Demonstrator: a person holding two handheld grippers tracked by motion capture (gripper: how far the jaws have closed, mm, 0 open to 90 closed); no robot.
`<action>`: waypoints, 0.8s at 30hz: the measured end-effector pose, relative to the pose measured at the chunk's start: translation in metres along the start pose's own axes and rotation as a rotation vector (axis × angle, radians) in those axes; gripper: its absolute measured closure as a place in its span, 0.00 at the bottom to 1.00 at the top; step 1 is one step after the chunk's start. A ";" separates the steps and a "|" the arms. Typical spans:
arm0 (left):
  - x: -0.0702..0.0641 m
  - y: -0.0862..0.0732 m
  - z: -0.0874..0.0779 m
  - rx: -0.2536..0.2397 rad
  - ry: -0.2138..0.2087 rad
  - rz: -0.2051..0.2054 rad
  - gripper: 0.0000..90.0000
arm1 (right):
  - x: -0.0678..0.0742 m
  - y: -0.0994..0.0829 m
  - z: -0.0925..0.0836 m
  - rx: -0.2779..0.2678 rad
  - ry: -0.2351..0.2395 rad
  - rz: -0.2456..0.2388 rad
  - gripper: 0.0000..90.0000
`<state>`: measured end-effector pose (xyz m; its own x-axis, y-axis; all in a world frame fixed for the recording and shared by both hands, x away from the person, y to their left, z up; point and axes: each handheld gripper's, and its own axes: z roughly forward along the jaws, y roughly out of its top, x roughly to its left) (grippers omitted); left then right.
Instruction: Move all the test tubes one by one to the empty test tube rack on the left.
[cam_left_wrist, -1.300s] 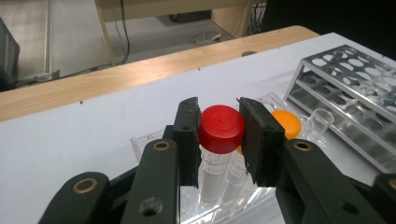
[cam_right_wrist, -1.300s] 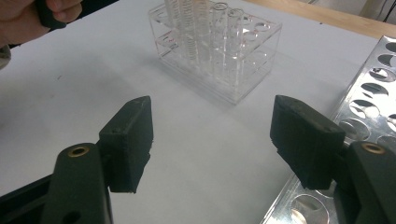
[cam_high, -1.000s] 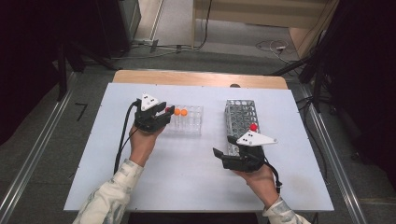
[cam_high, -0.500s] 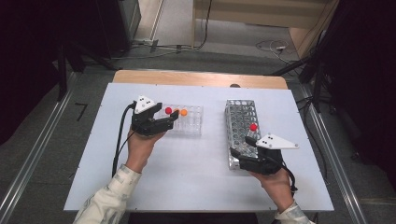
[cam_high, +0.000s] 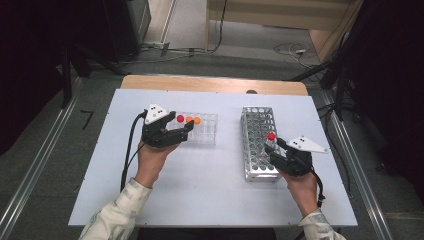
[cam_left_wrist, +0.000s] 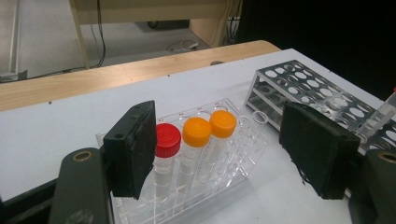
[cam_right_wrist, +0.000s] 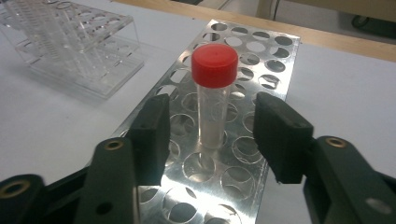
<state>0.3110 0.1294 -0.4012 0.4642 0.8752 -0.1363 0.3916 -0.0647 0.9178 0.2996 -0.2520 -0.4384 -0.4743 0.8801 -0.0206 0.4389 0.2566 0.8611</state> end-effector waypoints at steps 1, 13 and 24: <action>0.000 0.000 0.000 0.000 -0.001 -0.001 0.31 | -0.001 0.000 0.002 0.001 -0.002 -0.003 0.58; -0.002 -0.001 0.001 0.003 -0.002 0.003 0.31 | 0.001 -0.002 0.015 0.036 -0.003 -0.024 0.78; -0.002 -0.001 0.001 0.004 -0.004 0.004 0.30 | 0.002 0.016 -0.004 -0.021 -0.017 -0.024 0.79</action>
<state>0.3100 0.1272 -0.4021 0.4688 0.8730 -0.1343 0.3928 -0.0699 0.9170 0.3025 -0.2476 -0.4226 -0.4714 0.8805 -0.0493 0.4114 0.2691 0.8708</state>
